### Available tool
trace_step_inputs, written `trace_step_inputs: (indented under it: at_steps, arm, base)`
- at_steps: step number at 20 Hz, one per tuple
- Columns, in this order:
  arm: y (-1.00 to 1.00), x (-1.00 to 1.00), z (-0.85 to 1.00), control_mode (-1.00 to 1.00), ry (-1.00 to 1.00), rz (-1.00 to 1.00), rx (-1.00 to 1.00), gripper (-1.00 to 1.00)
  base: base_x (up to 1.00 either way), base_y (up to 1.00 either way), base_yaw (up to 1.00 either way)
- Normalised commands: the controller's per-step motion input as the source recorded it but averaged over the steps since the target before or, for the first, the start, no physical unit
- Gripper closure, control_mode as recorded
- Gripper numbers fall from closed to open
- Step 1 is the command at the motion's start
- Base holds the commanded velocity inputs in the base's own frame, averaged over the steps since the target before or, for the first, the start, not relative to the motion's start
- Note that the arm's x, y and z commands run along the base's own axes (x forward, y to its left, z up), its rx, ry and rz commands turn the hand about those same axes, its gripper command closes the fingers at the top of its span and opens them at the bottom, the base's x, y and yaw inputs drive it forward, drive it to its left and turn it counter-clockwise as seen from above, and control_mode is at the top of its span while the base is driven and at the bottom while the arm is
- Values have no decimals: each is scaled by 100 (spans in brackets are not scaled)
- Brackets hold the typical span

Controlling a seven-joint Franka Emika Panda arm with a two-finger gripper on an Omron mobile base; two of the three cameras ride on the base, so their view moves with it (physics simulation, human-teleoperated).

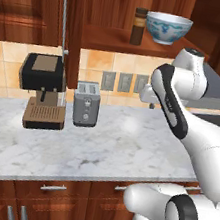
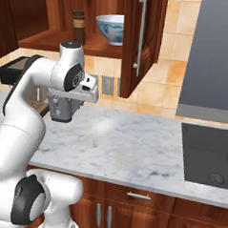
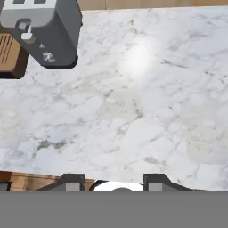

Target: Take the cinnamon bottle from the cabinet and place it on the dining table, next to the plate with the cupcake. Then take the chocolate from the dining counter and place it on the cupcake plate.

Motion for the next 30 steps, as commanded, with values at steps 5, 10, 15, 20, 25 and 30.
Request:
trace_step_inputs:
  at_steps: [5, 10, 15, 20, 25, 30]
  arm:
    - [9, -19, 0, -100, -14, -4, -10, -100]
    - [16, -42, 27, -100, -33, -6, -7, -100]
    - [8, 4, 88, -100, -27, -10, 2, -100]
    - [0, 0, 55, -100, -18, -9, 12, -100]
    - [0, 0, 27, -100, -21, -11, 0, -100]
    - [0, 0, 0, -100, -14, -11, 0, -100]
  base:
    - [0, 0, 0]
    - [0, 0, 0]
    - [0, 0, 0]
    - [0, 0, 0]
    - [0, 0, 0]
    - [0, 0, 0]
